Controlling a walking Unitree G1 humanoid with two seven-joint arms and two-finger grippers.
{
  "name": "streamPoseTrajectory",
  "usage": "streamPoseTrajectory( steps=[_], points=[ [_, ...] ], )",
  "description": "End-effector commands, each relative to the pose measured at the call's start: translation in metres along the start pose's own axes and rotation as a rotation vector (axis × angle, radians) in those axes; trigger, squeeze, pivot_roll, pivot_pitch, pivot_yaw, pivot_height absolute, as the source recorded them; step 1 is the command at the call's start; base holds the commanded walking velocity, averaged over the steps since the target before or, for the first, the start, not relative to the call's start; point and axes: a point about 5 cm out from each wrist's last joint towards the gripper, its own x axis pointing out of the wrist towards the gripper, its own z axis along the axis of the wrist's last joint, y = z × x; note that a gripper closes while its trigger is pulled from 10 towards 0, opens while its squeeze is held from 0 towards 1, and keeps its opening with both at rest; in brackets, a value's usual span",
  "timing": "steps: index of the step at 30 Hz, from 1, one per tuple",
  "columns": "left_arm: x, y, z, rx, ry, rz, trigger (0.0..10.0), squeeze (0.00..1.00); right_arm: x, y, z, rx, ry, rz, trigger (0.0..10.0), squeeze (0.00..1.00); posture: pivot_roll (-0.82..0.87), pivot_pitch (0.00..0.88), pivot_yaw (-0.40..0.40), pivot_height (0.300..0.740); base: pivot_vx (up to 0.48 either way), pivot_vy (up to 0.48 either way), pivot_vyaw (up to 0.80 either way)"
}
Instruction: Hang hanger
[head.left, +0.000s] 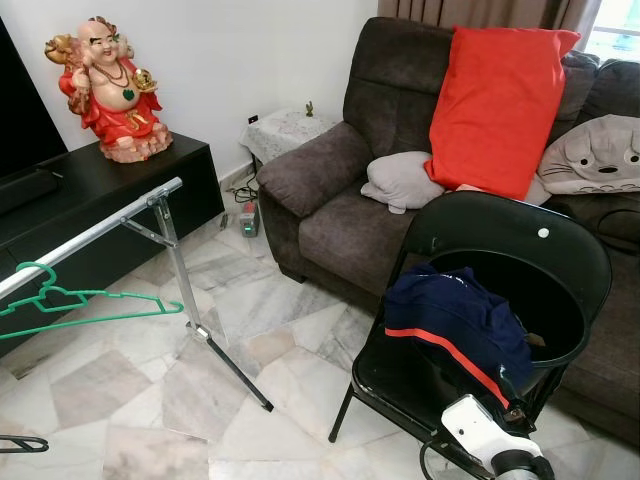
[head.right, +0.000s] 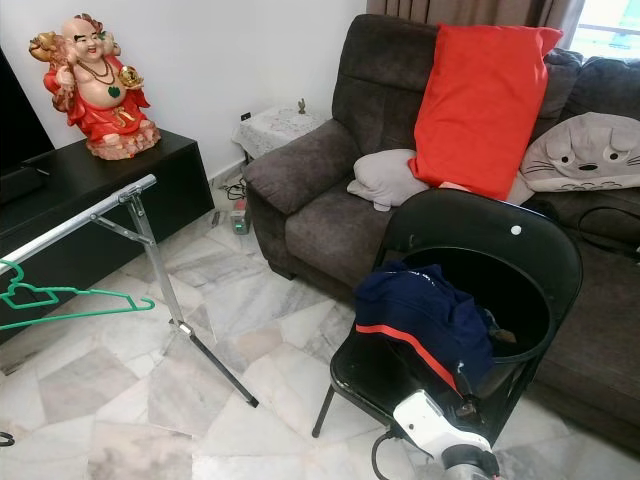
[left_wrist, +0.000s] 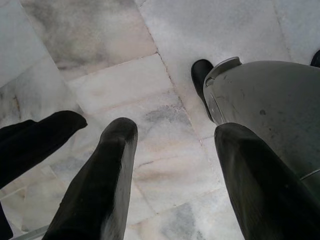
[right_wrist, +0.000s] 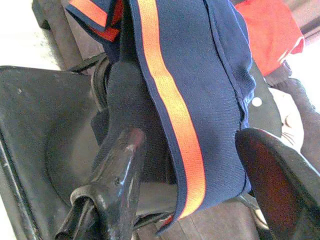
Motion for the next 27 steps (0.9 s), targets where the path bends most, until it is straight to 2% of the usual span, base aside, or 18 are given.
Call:
streamPoseTrajectory(
  steps=[1,22,27],
  points=[
    [0.0,0.002,-0.003,-0.009,0.019,0.004,10.0,0.0,0.001,-0.003,0.0,-0.002,0.012,-0.023,10.0,0.0,-0.13,0.0,0.051,0.74,0.0,0.0,0.0],
    [0.0,0.002,-0.002,-0.011,0.017,0.005,10.0,0.0,0.002,-0.017,0.002,-0.027,0.009,-0.136,10.0,0.0,-0.13,0.0,0.051,0.74,0.0,0.0,0.0],
    [0.0,0.002,-0.002,-0.011,0.016,0.005,10.0,0.0,0.0,-0.025,0.005,-0.045,-0.01,-0.208,10.0,0.0,-0.13,0.0,0.05,0.74,0.0,0.0,0.0]
  ],
)
